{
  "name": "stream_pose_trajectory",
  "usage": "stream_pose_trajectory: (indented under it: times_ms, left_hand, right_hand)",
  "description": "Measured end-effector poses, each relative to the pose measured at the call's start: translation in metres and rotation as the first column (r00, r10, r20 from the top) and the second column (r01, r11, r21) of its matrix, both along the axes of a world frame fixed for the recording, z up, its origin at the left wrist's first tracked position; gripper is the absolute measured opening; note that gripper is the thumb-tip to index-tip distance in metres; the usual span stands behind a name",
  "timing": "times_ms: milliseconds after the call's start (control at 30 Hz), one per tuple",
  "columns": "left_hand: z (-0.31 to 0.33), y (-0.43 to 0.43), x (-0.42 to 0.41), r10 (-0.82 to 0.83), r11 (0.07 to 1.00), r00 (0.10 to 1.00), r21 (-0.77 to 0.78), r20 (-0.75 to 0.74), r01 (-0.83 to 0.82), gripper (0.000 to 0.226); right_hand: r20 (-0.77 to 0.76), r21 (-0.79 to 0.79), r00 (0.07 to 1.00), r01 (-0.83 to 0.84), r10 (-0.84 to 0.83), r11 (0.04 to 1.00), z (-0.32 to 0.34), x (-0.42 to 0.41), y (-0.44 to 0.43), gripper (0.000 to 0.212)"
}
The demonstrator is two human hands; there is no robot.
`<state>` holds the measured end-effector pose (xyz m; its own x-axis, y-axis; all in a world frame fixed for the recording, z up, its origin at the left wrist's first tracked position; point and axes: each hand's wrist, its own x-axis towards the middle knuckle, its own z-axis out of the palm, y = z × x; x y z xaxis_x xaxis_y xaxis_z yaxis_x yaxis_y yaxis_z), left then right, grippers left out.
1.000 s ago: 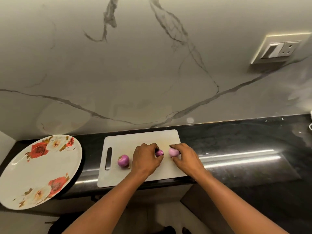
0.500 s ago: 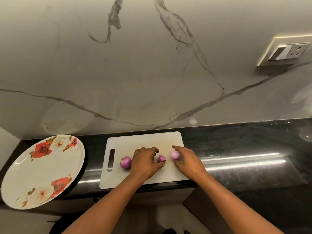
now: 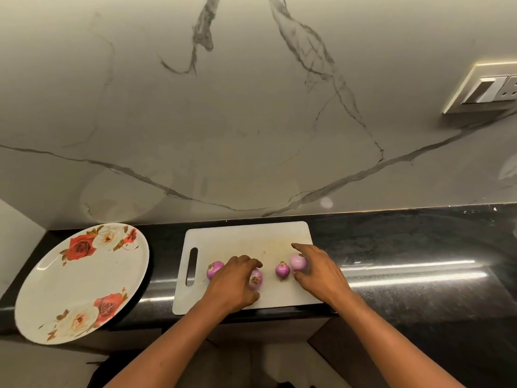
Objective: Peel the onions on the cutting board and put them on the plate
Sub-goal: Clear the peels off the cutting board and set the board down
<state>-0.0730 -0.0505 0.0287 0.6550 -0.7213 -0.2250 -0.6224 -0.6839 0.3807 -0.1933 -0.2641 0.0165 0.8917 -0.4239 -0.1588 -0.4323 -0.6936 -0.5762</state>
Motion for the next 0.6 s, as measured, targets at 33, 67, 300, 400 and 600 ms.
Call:
stream_pose_trajectory:
  times_ms: [33, 67, 300, 400, 600]
  left_hand:
    - [0.000, 0.000, 0.000, 0.017, 1.000, 1.000, -0.017, -0.007, -0.017, 0.067]
    - [0.001, 0.000, 0.000, 0.032, 0.999, 0.999, -0.032, -0.017, -0.033, 0.064]
    - [-0.007, 0.002, 0.005, 0.124, 0.987, 0.988, -0.090, -0.093, -0.132, 0.052]
    - [-0.010, -0.002, 0.006, 0.274, 0.947, 0.956, -0.141, -0.107, -0.288, 0.054]
    - [-0.009, -0.014, 0.006, 0.380, 0.918, 0.924, -0.104, -0.040, -0.382, 0.062]
  right_hand:
    - [0.009, 0.005, 1.000, 0.005, -0.005, 1.000, 0.001, 0.000, 0.001, 0.072]
    - [0.017, 0.011, 1.000, 0.006, -0.006, 1.000, 0.003, 0.000, 0.002, 0.072]
    - [0.097, 0.024, 0.995, 0.032, -0.035, 0.999, 0.009, -0.006, 0.007, 0.065]
    - [0.122, 0.036, 0.991, 0.050, -0.054, 0.998, 0.009, -0.009, 0.009, 0.059]
    - [0.135, 0.035, 0.990, 0.041, -0.046, 0.999, 0.007, -0.014, 0.017, 0.052]
